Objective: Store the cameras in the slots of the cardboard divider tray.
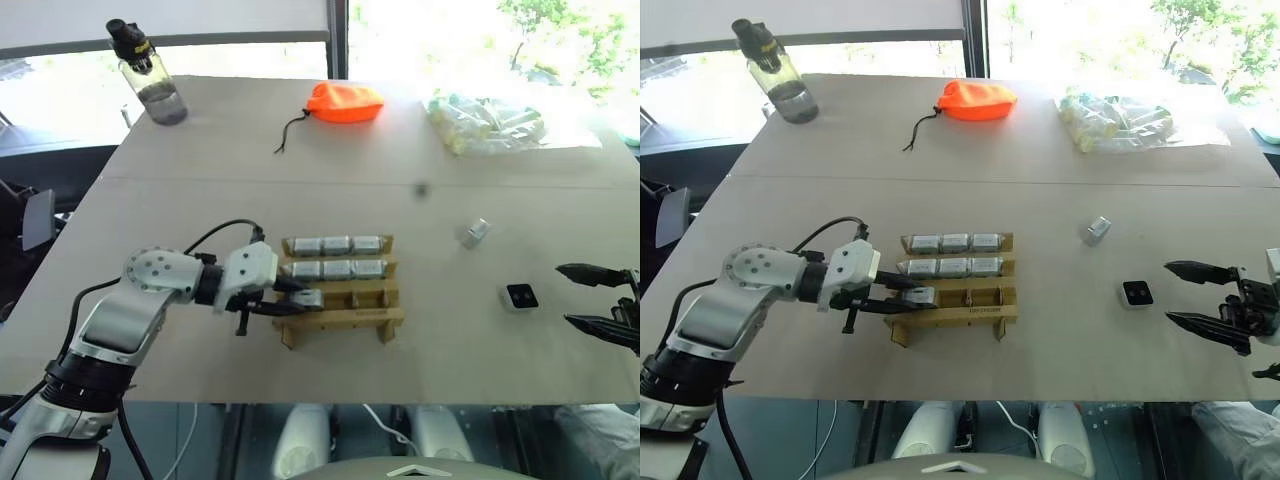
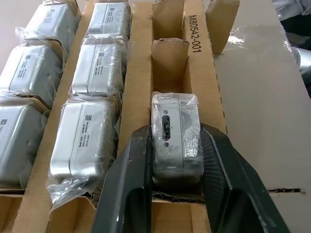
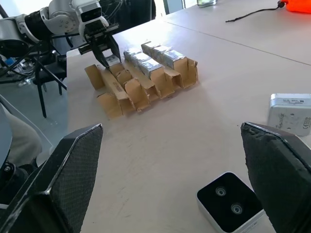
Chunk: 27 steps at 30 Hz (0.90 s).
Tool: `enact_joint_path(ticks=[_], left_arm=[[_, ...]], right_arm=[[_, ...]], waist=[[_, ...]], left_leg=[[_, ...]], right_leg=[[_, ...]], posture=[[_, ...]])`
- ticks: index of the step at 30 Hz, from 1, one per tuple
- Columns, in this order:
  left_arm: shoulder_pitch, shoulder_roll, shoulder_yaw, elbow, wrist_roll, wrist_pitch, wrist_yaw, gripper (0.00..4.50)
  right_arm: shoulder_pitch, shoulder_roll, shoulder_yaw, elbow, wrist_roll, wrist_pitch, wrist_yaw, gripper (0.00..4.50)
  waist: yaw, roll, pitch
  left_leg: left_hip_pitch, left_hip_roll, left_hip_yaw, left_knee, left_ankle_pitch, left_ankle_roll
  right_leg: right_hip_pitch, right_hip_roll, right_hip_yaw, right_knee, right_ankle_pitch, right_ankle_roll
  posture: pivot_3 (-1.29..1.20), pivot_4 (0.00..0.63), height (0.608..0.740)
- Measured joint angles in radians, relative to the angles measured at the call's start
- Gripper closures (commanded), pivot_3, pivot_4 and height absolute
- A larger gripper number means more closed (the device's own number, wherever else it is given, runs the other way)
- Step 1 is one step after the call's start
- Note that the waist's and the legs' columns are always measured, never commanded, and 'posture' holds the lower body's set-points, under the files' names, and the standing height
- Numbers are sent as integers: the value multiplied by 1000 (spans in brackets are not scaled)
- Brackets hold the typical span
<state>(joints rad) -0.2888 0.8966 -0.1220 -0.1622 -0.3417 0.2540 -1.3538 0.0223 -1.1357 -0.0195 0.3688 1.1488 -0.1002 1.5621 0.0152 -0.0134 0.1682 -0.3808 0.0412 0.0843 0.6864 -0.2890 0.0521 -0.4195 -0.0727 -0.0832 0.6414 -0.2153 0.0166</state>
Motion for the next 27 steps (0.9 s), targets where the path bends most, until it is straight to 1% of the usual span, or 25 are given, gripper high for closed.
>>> enact_joint_path(ticks=[3,4,5,6,9,11,14,16,17,20,21,22,25,27], left_arm=[[-9,-6,-4,1,3,1,1,930],[-14,-12,-4,2,7,-9,5,589],[-20,-21,-4,8,9,-14,15,139],[-23,-25,-4,12,9,-13,24,51],[-23,-24,6,12,-8,0,24,51],[-23,-36,53,-20,-75,55,43,51],[-32,-41,115,-87,-158,122,76,51],[-31,-44,159,-138,-216,179,115,51],[-30,-44,166,-145,-226,189,123,51],[-20,-46,201,-189,-275,243,170,51],[-15,-46,208,-206,-289,255,183,51],[-10,-46,211,-215,-292,262,190,51],[0,-47,218,-225,-309,276,215,51],[-1,-47,225,-225,-315,283,226,51]], right_arm=[[0,0,0,0,0,3,0,0],[0,0,0,0,0,3,0,0],[0,0,0,0,0,3,0,0],[-2,0,0,0,0,3,0,0],[-2,-1,0,0,-1,3,0,0],[-4,7,-9,3,-3,12,1,0],[-6,69,-91,0,-1,63,1,0],[63,138,-181,-36,-7,104,-16,0],[78,153,-195,-44,-11,111,-26,0],[159,262,-276,-115,-64,121,-141,0],[185,307,-302,-145,-98,116,-208,0],[201,335,-311,-161,-119,115,-246,0],[290,434,-345,-256,-205,100,-357,0],[318,492,-350,-305,-264,84,-423,0]], waist=[[1,0,0],[1,0,0],[3,0,0],[4,0,0],[2,0,0],[1,0,0],[2,0,0],[8,-1,0],[9,0,0],[10,0,0],[9,0,0],[8,0,0],[8,1,-1],[7,1,-1]], left_leg=[[0,0,0,0,1,-2],[0,0,0,0,1,-2],[0,0,0,0,1,-2],[0,0,-1,0,1,-2],[0,0,0,0,1,-2],[-1,0,-1,0,1,-2],[-1,0,-2,0,1,-3],[-1,0,-4,0,2,-3],[-1,0,-5,0,2,-3],[0,0,-4,0,2,-3],[0,0,-4,0,2,-3],[0,0,-4,0,2,-3],[1,0,-4,0,2,-3],[1,0,-4,0,2,-3]], right_leg=[[0,0,0,0,0,0],[0,0,0,0,0,0],[0,0,0,0,0,0],[0,0,0,0,0,0],[0,0,0,0,0,0],[0,0,1,0,0,0],[1,-1,1,0,0,0],[2,-1,0,0,0,0],[2,-1,-1,0,0,0],[3,-1,0,0,0,0],[3,-1,1,0,0,0],[3,-1,1,0,-2,3],[3,0,1,0,-2,4],[3,0,2,0,-2,4]], posture=[[0,150,726],[0,150,726],[0,150,726],[0,150,726],[0,150,726],[0,150,726],[0,150,726],[0,150,726],[0,150,726],[0,150,726],[0,150,726],[0,150,726],[0,150,726],[0,150,726]])
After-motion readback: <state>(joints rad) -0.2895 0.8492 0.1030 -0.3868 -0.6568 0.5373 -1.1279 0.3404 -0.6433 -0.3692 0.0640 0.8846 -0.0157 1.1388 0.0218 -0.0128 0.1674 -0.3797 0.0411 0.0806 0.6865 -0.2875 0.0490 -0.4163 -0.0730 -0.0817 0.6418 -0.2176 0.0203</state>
